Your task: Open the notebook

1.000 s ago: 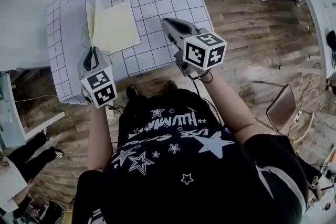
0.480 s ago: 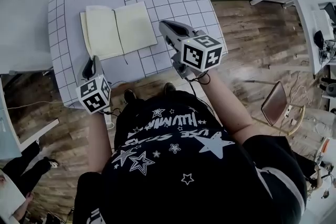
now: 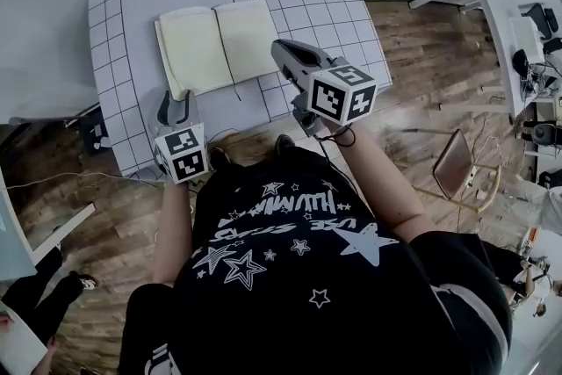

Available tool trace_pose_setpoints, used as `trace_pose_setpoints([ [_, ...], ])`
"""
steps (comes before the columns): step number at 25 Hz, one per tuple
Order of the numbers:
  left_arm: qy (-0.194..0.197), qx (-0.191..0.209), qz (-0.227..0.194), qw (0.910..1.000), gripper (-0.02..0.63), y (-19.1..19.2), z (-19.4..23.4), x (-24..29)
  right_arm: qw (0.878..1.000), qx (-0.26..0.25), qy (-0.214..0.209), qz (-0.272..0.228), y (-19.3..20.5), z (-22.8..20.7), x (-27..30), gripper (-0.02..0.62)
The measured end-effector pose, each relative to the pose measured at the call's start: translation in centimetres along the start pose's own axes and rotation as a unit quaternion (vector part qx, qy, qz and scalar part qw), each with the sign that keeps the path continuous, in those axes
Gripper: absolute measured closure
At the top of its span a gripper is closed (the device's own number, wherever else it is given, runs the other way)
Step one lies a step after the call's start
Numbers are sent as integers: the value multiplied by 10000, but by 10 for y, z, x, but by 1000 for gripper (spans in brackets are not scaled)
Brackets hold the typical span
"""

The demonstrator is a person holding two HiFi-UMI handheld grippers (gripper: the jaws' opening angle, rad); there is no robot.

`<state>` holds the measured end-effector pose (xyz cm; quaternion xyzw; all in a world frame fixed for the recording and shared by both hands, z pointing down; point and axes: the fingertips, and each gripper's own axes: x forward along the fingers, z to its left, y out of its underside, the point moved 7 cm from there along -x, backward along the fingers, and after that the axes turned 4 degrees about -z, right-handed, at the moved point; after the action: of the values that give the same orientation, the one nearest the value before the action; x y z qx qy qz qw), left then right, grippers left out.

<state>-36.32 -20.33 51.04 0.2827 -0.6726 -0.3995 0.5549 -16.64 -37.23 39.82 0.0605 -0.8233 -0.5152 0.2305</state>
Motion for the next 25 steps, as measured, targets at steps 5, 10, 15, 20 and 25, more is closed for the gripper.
trace_pose_setpoints([
  [5,114,170,187,9996,399,6,17,7,9998,41,170,67,11,17,5,577],
  [10,219,188,88,9995,400,5,31,5,9995,58,311,91,18,31,6,578],
  [15,349,53,-150,9993,403,0,39,-4,9986,82,528,11,22,33,-3,578],
  [20,357,-130,-448,9983,403,-20,30,-21,9990,77,444,-32,24,29,-20,578],
  [25,135,-285,-883,9956,411,-49,10,-50,9999,16,82,-116,18,21,-31,578],
])
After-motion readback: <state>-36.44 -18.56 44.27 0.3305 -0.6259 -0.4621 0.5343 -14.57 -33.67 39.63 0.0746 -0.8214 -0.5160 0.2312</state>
